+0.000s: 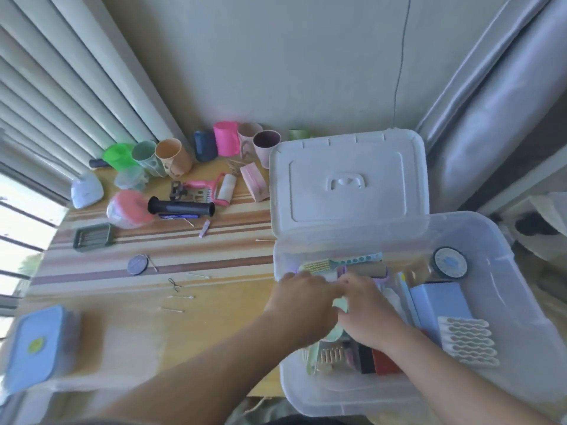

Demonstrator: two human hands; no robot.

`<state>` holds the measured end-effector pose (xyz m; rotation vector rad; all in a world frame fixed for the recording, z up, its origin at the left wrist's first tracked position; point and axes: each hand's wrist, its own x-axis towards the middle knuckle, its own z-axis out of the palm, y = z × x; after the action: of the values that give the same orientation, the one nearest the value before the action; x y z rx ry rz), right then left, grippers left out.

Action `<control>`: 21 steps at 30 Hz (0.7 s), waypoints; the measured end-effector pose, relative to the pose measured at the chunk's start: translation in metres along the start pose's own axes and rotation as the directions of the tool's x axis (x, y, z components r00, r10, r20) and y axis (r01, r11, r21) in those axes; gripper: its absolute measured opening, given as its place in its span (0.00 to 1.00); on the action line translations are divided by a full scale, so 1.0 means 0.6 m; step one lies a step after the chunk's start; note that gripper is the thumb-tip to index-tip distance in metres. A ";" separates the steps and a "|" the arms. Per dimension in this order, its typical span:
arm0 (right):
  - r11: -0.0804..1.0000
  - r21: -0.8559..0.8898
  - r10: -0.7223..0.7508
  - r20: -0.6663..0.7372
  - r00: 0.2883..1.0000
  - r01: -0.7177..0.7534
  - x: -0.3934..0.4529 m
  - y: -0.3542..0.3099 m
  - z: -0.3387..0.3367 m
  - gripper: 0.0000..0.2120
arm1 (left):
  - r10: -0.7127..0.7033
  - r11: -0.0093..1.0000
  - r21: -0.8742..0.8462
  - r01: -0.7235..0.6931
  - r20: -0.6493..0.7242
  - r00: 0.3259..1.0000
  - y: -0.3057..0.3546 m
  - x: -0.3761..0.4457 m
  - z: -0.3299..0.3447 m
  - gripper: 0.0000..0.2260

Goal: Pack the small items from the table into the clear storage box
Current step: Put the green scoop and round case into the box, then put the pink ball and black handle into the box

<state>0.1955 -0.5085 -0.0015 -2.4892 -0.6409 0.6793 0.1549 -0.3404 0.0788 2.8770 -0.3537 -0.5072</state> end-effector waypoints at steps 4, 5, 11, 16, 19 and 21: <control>0.994 -0.010 -0.108 -0.270 0.957 0.109 0.080 -0.086 -0.023 0.13 | -0.180 0.972 -0.219 0.081 -0.480 0.858 -0.171 -0.027 -0.040 0.09; 0.990 -0.008 -0.134 -0.304 0.943 0.138 0.104 -0.115 -0.027 0.14 | -0.265 0.954 -0.260 0.152 -0.485 0.834 -0.224 -0.033 -0.042 0.09; 0.954 -0.131 -0.295 -0.287 0.911 0.268 0.284 -0.297 0.010 0.13 | -0.577 0.806 -0.298 0.511 -0.207 0.790 -0.531 -0.096 -0.008 0.14; 0.923 -0.241 -0.321 -0.047 0.946 0.301 0.471 -0.410 0.070 0.18 | -0.700 0.711 -0.220 0.668 -0.133 0.702 -0.707 -0.129 0.009 0.27; 0.912 -0.319 -0.273 0.003 0.962 0.260 0.570 -0.462 0.112 0.18 | -0.740 0.672 -0.219 0.708 -0.157 0.654 -0.797 -0.130 0.003 0.39; 0.917 -0.341 -0.208 0.036 0.977 0.208 0.616 -0.486 0.141 0.12 | -0.721 0.693 -0.180 0.699 -0.174 0.670 -0.849 -0.123 0.000 0.44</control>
<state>0.3417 -0.0541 -0.0309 -2.6771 -1.0882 0.5201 0.1885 0.1642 -0.0176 2.8307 0.8624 -0.2617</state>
